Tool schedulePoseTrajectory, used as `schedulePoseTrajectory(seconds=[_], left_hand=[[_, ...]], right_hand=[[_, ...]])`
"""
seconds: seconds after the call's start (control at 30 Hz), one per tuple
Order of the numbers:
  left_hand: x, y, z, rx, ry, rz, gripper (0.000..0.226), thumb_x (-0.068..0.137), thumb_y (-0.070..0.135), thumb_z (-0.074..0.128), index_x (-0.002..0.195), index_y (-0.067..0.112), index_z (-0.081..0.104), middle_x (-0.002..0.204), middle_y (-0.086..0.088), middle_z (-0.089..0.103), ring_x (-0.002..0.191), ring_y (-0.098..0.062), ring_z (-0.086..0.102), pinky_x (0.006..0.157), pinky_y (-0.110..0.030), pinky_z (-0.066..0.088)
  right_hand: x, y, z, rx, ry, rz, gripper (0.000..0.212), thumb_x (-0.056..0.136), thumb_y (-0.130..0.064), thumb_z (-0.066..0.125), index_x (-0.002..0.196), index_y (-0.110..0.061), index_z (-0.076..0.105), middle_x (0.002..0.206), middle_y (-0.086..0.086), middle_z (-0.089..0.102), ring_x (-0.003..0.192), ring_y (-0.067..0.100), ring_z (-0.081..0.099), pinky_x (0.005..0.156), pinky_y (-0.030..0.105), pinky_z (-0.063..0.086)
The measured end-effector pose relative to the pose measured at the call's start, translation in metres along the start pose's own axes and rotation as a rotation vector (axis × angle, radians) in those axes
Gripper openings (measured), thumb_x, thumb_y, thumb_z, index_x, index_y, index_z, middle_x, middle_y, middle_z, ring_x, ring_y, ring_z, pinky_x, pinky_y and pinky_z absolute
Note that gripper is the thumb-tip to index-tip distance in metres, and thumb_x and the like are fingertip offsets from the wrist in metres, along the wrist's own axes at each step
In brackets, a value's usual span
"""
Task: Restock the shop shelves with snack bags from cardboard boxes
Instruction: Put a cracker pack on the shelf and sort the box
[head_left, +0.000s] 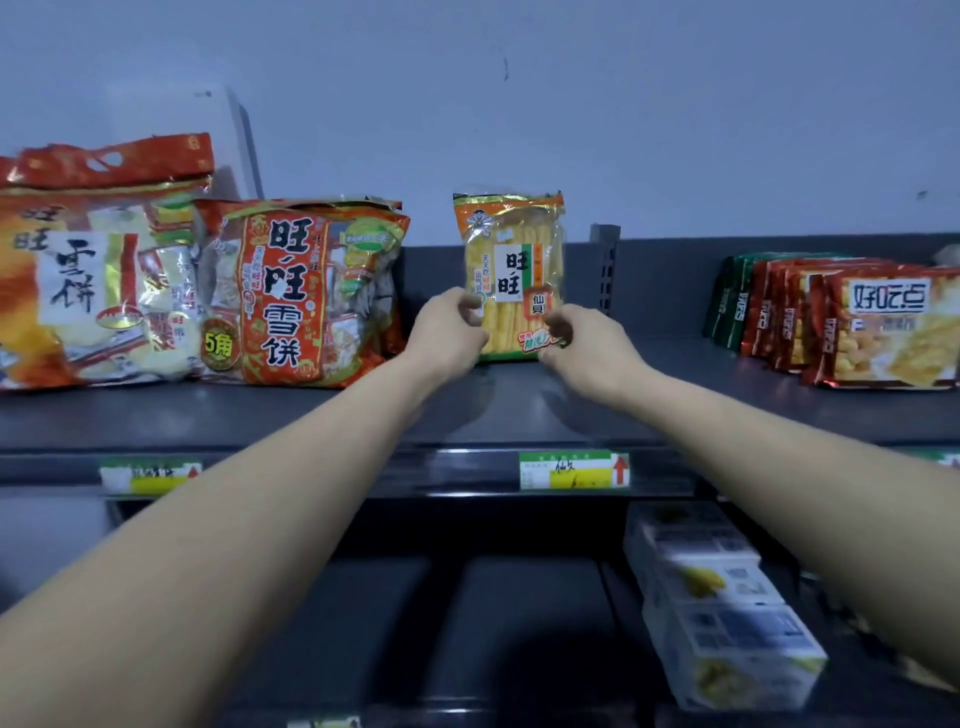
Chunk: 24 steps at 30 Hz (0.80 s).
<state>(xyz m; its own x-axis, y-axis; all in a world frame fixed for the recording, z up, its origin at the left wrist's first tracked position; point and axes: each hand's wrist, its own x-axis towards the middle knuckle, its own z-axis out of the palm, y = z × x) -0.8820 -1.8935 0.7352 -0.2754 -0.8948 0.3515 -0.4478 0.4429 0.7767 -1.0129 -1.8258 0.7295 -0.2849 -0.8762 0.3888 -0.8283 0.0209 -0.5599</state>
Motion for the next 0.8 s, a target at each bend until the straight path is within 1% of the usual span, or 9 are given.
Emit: schedulePoseTrajectory(seconds=[0.07, 0.17, 0.27, 0.37, 0.47, 0.53, 0.6, 0.7, 0.8], left_hand=[[-0.02, 0.007, -0.008, -0.047, -0.017, 0.052, 0.038, 0.088, -0.001, 0.059, 0.125, 0.003, 0.054, 0.102, -0.009, 0.059, 0.095, -0.022, 0.06, 0.093, -0.042, 0.053], [-0.058, 0.011, -0.025, -0.1, -0.057, 0.126, 0.033, 0.088, -0.001, 0.059, 0.121, 0.004, 0.057, 0.098, -0.007, 0.06, 0.089, -0.02, 0.059, 0.09, -0.042, 0.054], [-0.105, 0.005, -0.039, -0.13, -0.121, 0.188, 0.03, 0.089, -0.002, 0.056, 0.118, 0.004, 0.059, 0.094, -0.008, 0.062, 0.084, -0.018, 0.06, 0.086, -0.036, 0.054], [-0.152, -0.017, -0.044, -0.14, -0.195, 0.217, 0.027, 0.088, -0.006, 0.055, 0.114, -0.001, 0.06, 0.078, -0.002, 0.06, 0.08, -0.02, 0.059, 0.078, -0.03, 0.051], [-0.195, -0.058, -0.037, -0.125, -0.303, 0.139, 0.025, 0.087, -0.006, 0.056, 0.111, -0.002, 0.061, 0.072, 0.002, 0.058, 0.073, -0.018, 0.058, 0.072, -0.027, 0.049], [-0.221, -0.092, -0.028, -0.104, -0.377, 0.066, 0.025, 0.087, -0.009, 0.053, 0.111, -0.005, 0.06, 0.069, 0.001, 0.056, 0.065, -0.013, 0.055, 0.067, -0.024, 0.047], [-0.246, -0.124, -0.016, -0.088, -0.443, -0.01, 0.024, 0.087, -0.01, 0.051, 0.107, 0.0, 0.06, 0.068, 0.001, 0.057, 0.065, -0.012, 0.053, 0.074, -0.029, 0.048], [-0.285, -0.169, 0.004, 0.008, -0.526, -0.097, 0.023, 0.09, -0.002, 0.048, 0.105, 0.008, 0.062, 0.086, -0.006, 0.064, 0.081, -0.015, 0.055, 0.08, -0.03, 0.047], [-0.324, -0.212, 0.018, 0.161, -0.62, -0.099, 0.027, 0.089, 0.002, 0.053, 0.113, 0.005, 0.064, 0.101, -0.011, 0.064, 0.092, -0.017, 0.058, 0.073, -0.02, 0.039]], right_hand=[[-0.023, -0.011, -0.005, 0.006, 0.012, -0.037, 0.046, 0.09, -0.009, 0.056, 0.135, -0.01, 0.049, 0.137, 0.008, 0.053, 0.125, 0.023, 0.05, 0.104, 0.028, 0.037], [-0.063, -0.027, -0.011, 0.02, 0.035, -0.086, 0.042, 0.089, -0.012, 0.059, 0.131, -0.012, 0.054, 0.131, 0.005, 0.058, 0.12, 0.019, 0.054, 0.099, 0.021, 0.036], [-0.111, -0.039, -0.011, 0.051, 0.045, -0.107, 0.036, 0.088, -0.012, 0.06, 0.124, -0.011, 0.06, 0.123, 0.004, 0.063, 0.115, 0.017, 0.058, 0.099, 0.022, 0.039], [-0.164, -0.041, 0.006, 0.059, 0.031, -0.081, 0.031, 0.087, -0.011, 0.061, 0.117, -0.01, 0.064, 0.114, 0.003, 0.067, 0.106, 0.013, 0.061, 0.095, 0.02, 0.041], [-0.217, -0.032, 0.043, 0.042, -0.099, 0.013, 0.031, 0.086, -0.011, 0.062, 0.117, -0.01, 0.064, 0.114, 0.005, 0.068, 0.1, 0.011, 0.059, 0.092, 0.02, 0.042], [-0.252, -0.021, 0.073, 0.017, -0.218, 0.084, 0.031, 0.087, -0.011, 0.061, 0.119, -0.008, 0.063, 0.115, 0.008, 0.067, 0.104, 0.015, 0.061, 0.093, 0.024, 0.043], [-0.285, -0.008, 0.103, -0.026, -0.324, 0.138, 0.031, 0.089, -0.012, 0.059, 0.119, -0.006, 0.061, 0.116, 0.01, 0.066, 0.109, 0.022, 0.06, 0.09, 0.025, 0.043], [-0.329, 0.012, 0.146, -0.102, -0.479, 0.203, 0.029, 0.09, -0.011, 0.054, 0.117, -0.001, 0.06, 0.118, 0.017, 0.063, 0.112, 0.032, 0.057, 0.087, 0.032, 0.047], [-0.368, 0.034, 0.188, -0.158, -0.66, 0.272, 0.032, 0.093, -0.012, 0.051, 0.124, -0.005, 0.055, 0.12, 0.018, 0.06, 0.111, 0.034, 0.056, 0.075, 0.026, 0.041]])
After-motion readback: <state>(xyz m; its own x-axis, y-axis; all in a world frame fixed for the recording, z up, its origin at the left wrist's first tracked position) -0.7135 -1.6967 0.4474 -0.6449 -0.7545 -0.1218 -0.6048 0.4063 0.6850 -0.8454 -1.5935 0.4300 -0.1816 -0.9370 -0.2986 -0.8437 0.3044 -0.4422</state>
